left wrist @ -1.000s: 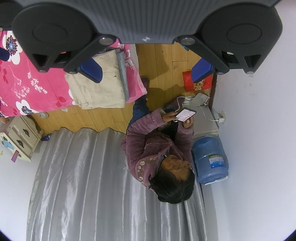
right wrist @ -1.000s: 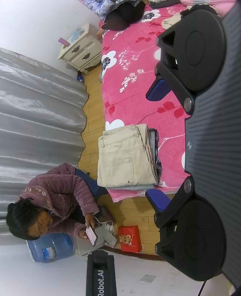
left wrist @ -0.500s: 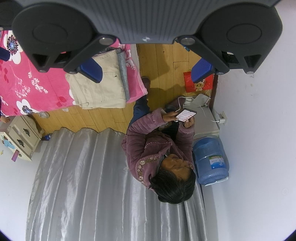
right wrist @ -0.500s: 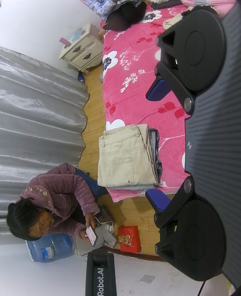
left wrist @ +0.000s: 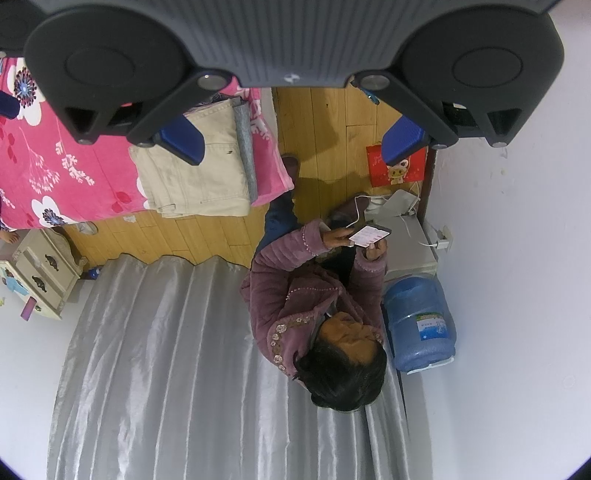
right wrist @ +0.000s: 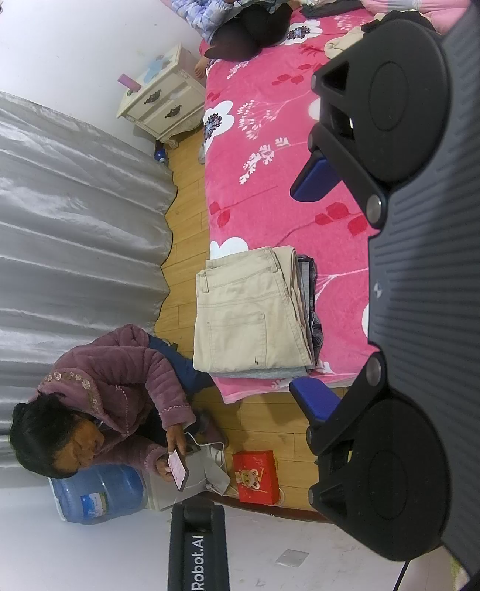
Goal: Fold clothes
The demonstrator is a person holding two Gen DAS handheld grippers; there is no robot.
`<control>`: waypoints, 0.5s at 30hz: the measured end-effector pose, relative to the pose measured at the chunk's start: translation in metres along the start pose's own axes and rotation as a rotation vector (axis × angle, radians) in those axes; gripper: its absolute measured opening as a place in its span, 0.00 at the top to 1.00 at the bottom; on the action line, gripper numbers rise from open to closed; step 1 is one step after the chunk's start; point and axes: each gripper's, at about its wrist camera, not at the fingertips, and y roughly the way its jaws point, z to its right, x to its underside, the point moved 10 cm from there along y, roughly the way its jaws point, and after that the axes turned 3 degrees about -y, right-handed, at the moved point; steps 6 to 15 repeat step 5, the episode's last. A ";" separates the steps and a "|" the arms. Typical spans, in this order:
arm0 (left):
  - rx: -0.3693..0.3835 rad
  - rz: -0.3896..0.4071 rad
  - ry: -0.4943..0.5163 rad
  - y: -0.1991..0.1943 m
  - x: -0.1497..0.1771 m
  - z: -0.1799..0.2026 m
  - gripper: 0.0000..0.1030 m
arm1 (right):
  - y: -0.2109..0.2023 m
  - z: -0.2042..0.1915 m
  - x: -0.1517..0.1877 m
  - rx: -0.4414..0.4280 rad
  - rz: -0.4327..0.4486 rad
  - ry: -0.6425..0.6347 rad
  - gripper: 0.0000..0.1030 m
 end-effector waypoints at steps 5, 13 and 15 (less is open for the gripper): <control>0.001 -0.004 -0.004 0.002 -0.001 -0.001 0.01 | 0.001 0.000 0.001 0.001 -0.001 0.003 0.01; 0.001 -0.004 -0.004 0.002 -0.001 -0.001 0.01 | 0.001 0.000 0.001 0.001 -0.001 0.003 0.01; 0.001 -0.004 -0.004 0.002 -0.001 -0.001 0.01 | 0.001 0.000 0.001 0.001 -0.001 0.003 0.01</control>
